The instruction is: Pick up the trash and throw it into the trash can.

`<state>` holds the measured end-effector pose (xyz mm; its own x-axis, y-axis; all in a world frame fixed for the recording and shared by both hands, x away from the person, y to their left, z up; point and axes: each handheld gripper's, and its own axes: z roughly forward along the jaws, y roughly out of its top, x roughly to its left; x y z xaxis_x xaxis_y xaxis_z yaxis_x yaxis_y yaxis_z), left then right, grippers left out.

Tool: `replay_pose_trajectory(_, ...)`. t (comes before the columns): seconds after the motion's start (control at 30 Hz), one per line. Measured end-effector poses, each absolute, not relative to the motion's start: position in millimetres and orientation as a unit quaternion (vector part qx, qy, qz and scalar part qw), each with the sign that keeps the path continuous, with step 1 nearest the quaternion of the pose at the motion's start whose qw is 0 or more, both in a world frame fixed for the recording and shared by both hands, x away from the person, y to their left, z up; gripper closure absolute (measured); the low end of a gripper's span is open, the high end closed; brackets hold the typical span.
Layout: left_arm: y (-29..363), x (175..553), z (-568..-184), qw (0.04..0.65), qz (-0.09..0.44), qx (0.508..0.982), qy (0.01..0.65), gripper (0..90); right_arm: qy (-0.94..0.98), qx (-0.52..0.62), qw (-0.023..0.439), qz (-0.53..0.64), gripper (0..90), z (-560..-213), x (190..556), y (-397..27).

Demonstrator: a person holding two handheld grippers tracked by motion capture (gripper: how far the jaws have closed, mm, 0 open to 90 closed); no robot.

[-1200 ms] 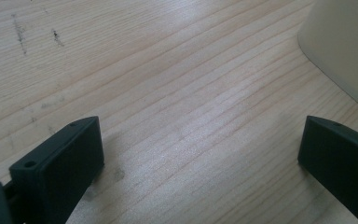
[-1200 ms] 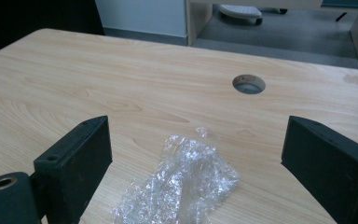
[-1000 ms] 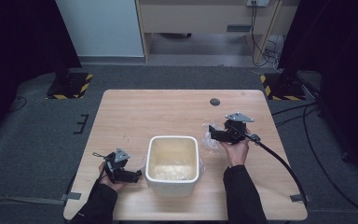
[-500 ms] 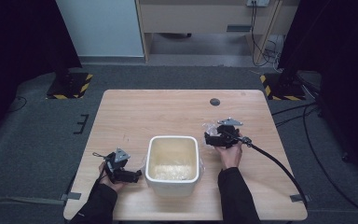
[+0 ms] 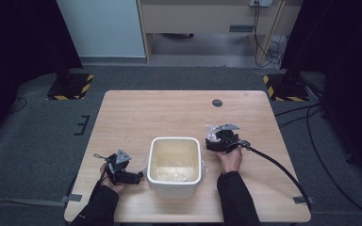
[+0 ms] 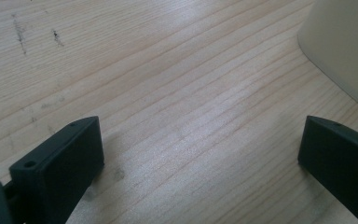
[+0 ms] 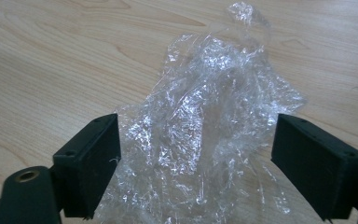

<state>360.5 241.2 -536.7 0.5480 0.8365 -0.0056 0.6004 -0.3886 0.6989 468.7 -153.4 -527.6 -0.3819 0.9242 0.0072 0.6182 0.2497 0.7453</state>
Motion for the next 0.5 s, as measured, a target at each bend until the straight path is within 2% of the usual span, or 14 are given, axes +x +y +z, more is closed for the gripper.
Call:
replay_pose_trajectory(0.37,241.2,360.5,-536.7,0.333,0.177,0.814,0.441,0.0,0.767,0.504,0.21,0.336,37.3,-533.7,467.8,-153.2)
replay_pose_trajectory(0.5,241.2,360.5,-536.7,0.333,0.177,0.814,0.441,0.0,0.769,0.501,0.208,0.338,51.9,-531.7,466.6,-153.3)
